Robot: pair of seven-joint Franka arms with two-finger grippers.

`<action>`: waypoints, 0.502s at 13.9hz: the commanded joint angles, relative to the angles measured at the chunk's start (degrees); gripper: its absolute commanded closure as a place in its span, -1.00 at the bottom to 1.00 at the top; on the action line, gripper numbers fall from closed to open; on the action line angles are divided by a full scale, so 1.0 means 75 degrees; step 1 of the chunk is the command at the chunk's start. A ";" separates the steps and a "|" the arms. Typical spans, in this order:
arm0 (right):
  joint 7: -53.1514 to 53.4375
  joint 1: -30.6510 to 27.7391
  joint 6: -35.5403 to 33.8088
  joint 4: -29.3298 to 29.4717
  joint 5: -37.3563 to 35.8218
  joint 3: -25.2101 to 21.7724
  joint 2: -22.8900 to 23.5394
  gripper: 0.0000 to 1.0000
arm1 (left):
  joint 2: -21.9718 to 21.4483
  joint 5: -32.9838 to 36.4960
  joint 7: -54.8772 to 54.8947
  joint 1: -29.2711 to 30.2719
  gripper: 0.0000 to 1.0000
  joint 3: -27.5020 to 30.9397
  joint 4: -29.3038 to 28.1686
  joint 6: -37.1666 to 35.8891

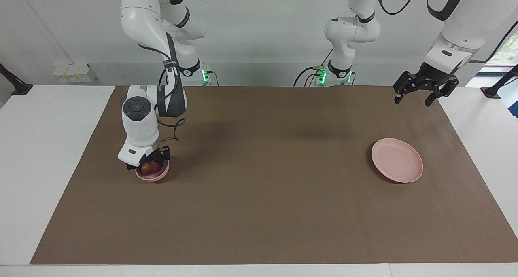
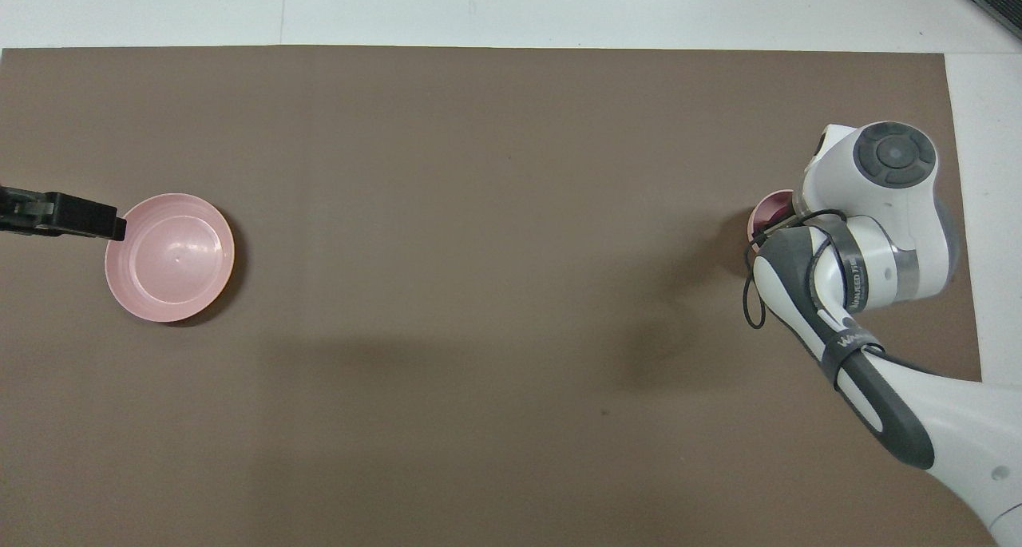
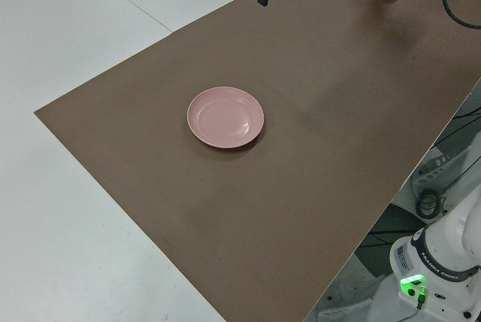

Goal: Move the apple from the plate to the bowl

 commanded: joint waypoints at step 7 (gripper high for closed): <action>0.0180 -0.0089 0.0259 -0.0150 0.0136 0.0069 0.0005 -1.00 | 0.0095 0.0521 -0.0830 0.0293 -1.00 -0.0548 0.0668 -0.1399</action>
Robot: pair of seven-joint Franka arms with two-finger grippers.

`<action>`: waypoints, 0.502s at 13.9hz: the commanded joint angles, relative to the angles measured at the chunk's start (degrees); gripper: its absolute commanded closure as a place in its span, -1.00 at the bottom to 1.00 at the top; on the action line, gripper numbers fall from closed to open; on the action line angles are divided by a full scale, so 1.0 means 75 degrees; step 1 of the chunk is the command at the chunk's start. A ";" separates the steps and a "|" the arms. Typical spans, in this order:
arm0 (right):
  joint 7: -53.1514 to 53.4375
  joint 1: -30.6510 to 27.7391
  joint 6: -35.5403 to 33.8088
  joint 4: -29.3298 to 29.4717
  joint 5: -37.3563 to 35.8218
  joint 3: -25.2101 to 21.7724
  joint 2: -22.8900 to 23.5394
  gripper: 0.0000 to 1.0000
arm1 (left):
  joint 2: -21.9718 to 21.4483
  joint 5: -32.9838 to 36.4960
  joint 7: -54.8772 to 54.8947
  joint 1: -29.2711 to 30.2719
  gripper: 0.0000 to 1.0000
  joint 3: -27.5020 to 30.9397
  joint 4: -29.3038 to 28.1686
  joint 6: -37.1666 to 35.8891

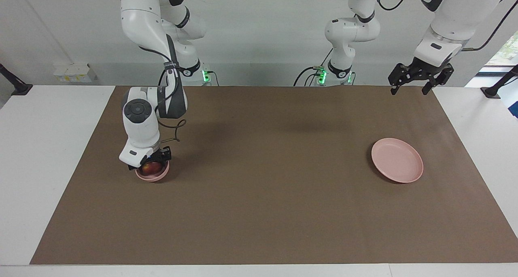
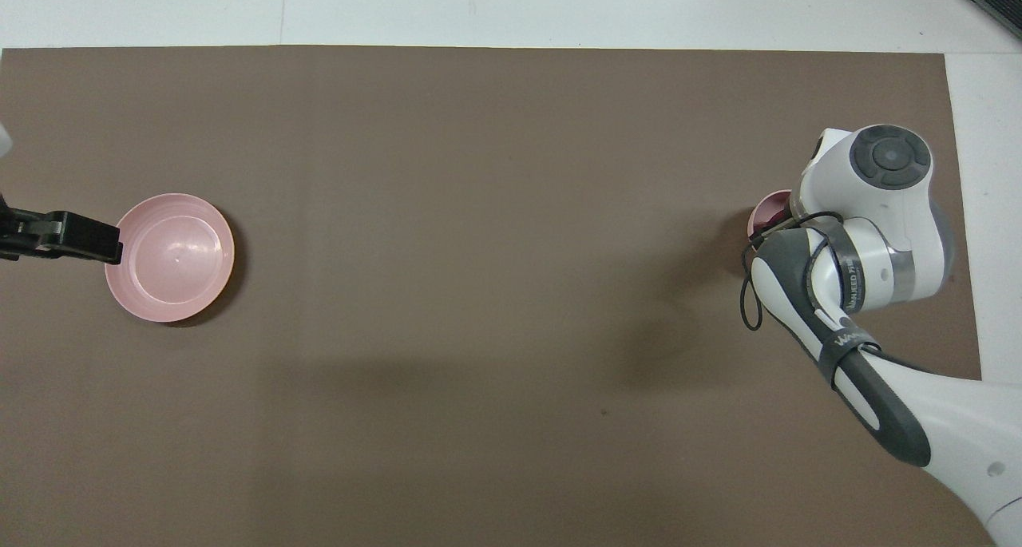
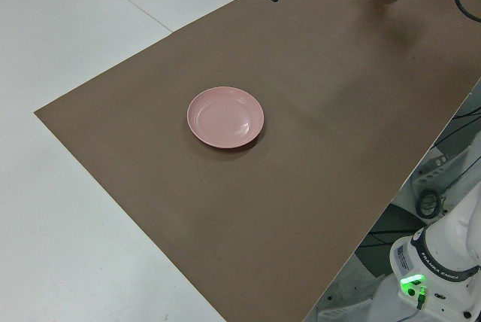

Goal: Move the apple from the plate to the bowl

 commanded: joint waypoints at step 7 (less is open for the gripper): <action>0.0137 -0.0087 0.0090 0.0069 0.0090 0.0069 -0.0128 -1.00 | 0.0080 -0.0462 -0.0312 0.0024 -1.00 0.0043 0.0255 -0.0013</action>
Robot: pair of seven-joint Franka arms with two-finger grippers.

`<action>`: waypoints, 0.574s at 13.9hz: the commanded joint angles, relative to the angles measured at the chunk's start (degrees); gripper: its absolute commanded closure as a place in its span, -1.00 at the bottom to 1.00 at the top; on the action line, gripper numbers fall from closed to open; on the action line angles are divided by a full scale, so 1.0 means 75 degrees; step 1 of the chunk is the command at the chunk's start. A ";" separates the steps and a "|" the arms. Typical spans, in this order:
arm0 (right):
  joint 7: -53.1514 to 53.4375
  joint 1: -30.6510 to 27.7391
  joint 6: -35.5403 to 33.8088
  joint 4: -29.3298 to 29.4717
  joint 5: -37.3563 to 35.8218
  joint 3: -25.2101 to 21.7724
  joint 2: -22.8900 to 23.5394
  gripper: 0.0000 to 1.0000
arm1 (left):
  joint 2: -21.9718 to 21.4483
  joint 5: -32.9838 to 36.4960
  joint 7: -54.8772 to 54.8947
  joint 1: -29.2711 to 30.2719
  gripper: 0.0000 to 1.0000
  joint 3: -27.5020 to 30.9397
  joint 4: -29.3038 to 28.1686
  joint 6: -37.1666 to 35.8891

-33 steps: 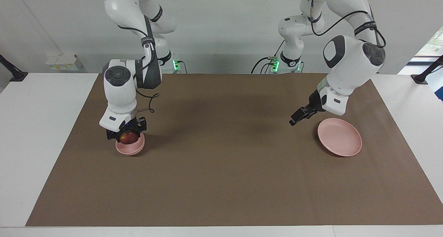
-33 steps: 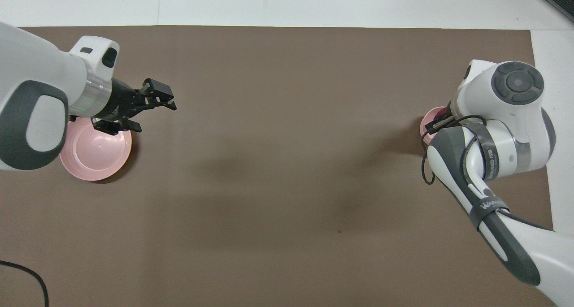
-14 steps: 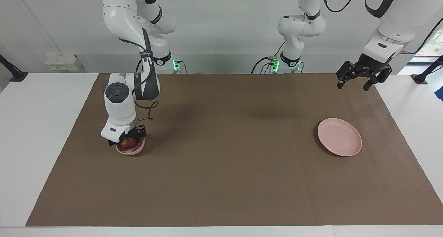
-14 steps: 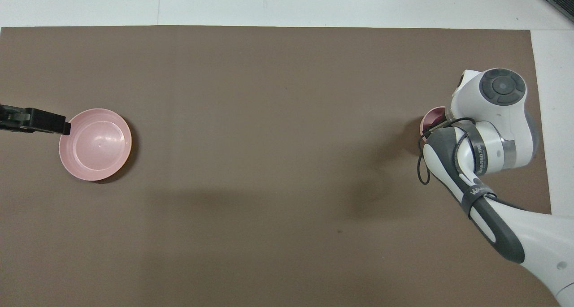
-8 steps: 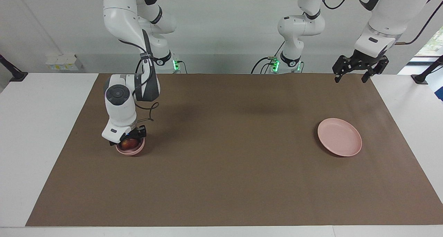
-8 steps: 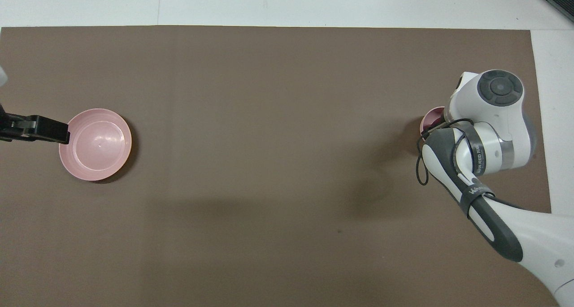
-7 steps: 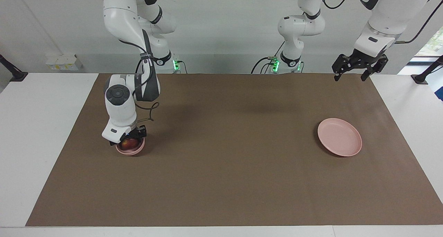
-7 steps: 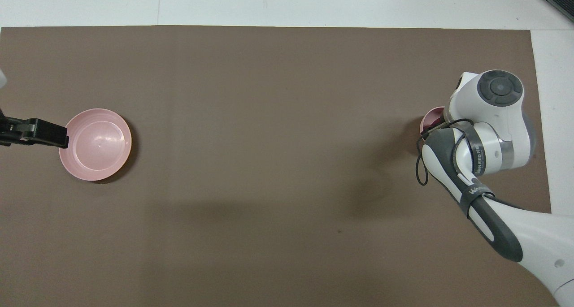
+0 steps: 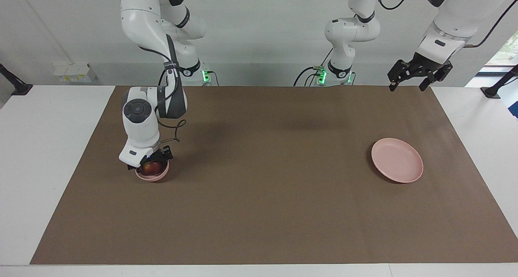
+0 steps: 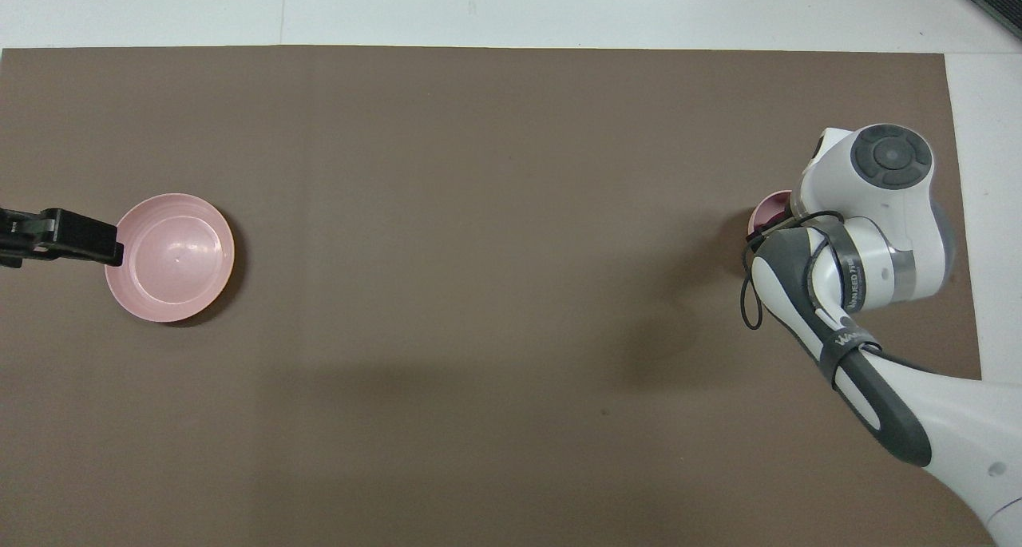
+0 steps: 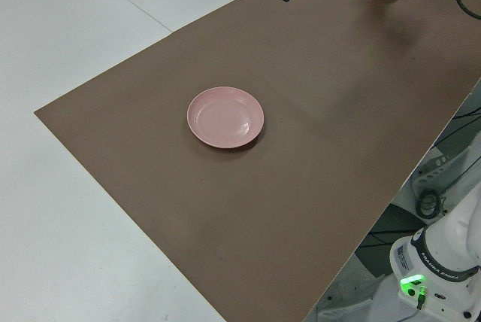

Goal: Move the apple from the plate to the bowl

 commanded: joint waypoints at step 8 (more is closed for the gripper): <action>0.0178 -0.0096 -0.1074 0.0232 0.1071 0.0057 -0.1398 -1.00 | 0.0048 -0.0132 -0.0080 0.0116 -1.00 0.0001 0.0114 -0.0053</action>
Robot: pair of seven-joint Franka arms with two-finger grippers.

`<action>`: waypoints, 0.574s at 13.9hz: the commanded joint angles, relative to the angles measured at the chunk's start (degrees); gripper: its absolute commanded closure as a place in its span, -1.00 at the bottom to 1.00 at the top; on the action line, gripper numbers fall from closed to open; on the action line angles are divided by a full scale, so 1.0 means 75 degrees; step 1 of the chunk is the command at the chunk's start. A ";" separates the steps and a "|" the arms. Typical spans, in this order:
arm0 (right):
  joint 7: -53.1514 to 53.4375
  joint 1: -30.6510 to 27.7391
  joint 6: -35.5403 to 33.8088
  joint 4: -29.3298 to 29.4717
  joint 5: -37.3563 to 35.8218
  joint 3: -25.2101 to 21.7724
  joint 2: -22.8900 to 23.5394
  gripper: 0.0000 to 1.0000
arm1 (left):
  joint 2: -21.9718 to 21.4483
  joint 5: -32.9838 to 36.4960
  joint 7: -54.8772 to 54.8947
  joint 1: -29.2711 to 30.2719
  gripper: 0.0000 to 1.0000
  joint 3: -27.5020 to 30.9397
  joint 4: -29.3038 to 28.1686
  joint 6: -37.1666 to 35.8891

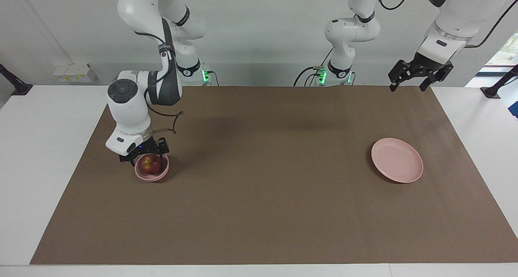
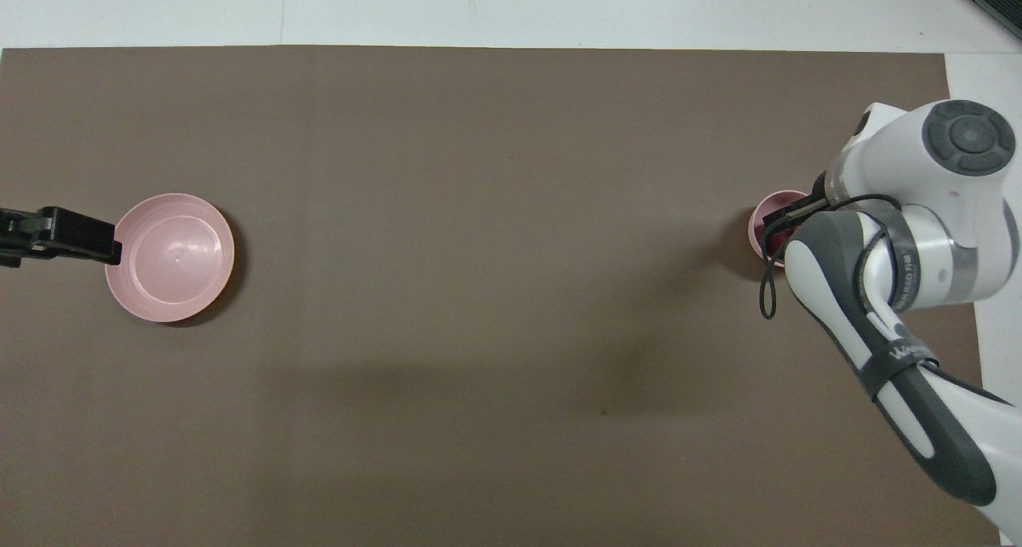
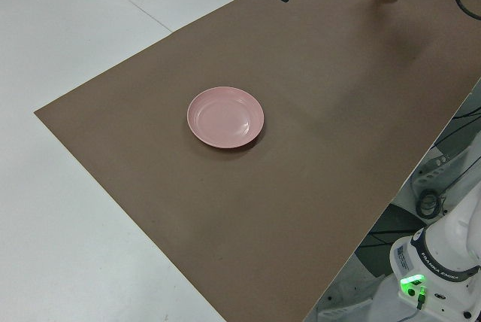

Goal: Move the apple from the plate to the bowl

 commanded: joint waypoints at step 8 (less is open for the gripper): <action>0.1231 -0.0065 -0.2427 0.0415 0.1068 0.0000 -0.1844 -1.00 | 0.0044 -0.0110 -0.0053 0.0097 -1.00 -0.0030 0.0113 -0.0060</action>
